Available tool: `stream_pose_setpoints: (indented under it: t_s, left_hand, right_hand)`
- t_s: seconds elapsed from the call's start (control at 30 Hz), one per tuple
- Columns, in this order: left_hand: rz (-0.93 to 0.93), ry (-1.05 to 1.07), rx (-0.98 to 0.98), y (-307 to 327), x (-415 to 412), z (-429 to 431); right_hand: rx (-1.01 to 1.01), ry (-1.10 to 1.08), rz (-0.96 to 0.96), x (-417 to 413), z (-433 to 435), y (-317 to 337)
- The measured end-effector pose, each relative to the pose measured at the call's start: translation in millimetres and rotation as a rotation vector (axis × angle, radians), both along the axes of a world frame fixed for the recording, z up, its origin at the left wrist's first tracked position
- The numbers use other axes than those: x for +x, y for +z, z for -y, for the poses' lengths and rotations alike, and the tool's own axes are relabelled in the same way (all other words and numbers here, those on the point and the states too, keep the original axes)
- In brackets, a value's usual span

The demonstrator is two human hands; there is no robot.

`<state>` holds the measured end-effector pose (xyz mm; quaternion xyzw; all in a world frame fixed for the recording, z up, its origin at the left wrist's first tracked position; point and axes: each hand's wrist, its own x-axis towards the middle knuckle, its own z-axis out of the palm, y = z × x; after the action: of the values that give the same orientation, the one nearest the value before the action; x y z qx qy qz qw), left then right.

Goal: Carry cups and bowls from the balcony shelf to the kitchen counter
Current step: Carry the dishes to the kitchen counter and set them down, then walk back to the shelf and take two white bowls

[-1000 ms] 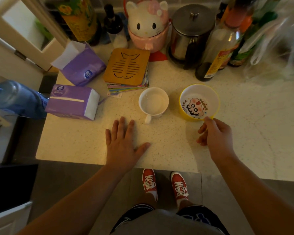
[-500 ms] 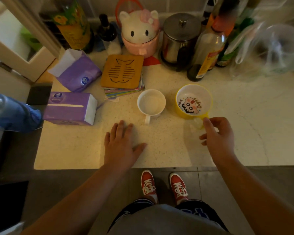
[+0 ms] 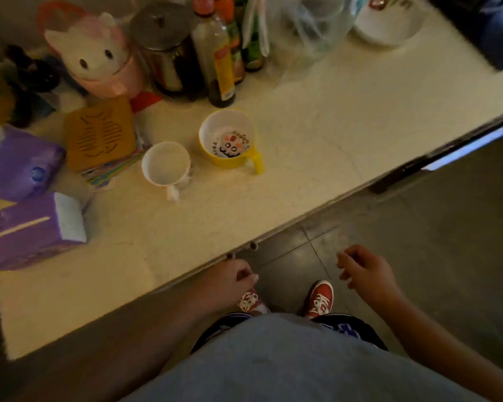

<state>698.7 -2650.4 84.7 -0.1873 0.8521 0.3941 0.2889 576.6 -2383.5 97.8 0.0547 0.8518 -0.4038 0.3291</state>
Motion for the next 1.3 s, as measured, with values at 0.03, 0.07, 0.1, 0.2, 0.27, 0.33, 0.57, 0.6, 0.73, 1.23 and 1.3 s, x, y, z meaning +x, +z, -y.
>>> stream_pose_setpoints:
  t_s: [0.03, 0.07, 0.1, 0.2, 0.27, 0.33, 0.57, 0.6, 0.73, 1.23, 1.3]
  left_hand:
    - [0.063, -0.034, -0.002, -7.9, -5.6, -8.1]
    - [0.121, -0.078, -0.019, -15.9, -11.5, -16.1]
    - [0.172, -0.125, -0.044, -23.7, -17.5, -24.1]
    - [0.267, -0.235, -0.095, -43.7, -37.0, -53.6]
    - [0.300, -0.280, -0.118, -52.1, -51.9, -78.7]
    - [0.319, -0.299, -0.127, -58.3, -67.5, -110.5]
    - [0.373, -0.146, 0.042, -66.1, -125.2, -254.7]
    - [0.359, -0.155, 0.052, -65.8, -131.3, -272.9]
    - [0.301, -0.279, 0.000, -60.0, -152.7, -323.7]
    - [0.366, -0.409, -0.139, -78.5, -312.6, -427.2]
    - [0.365, -0.465, -0.158, -79.0, -352.9, -454.8]
  right_hand:
    - [0.025, -0.014, 0.037, 7.1, -18.3, -7.2]
    - [0.045, -0.033, 0.070, 14.7, -37.6, -14.8]
    - [0.064, -0.060, 0.100, 22.2, -57.7, -22.2]
    - [0.137, -0.174, 0.178, 46.0, -122.9, -43.8]
    - [0.177, -0.256, 0.235, 62.1, -167.3, -55.4]
    - [0.211, -0.326, 0.300, 78.5, -211.5, -62.7]
    - [0.207, -0.533, 0.396, 119.5, -353.3, -72.4]
    - [0.196, -0.547, 0.408, 120.7, -368.1, -74.0]
    - [0.156, -0.602, 0.418, 108.4, -417.4, -81.8]
    - [0.063, -0.749, 0.323, -85.8, -561.1, -95.1]
    - [0.059, -0.803, 0.330, -101.8, -585.4, -92.8]
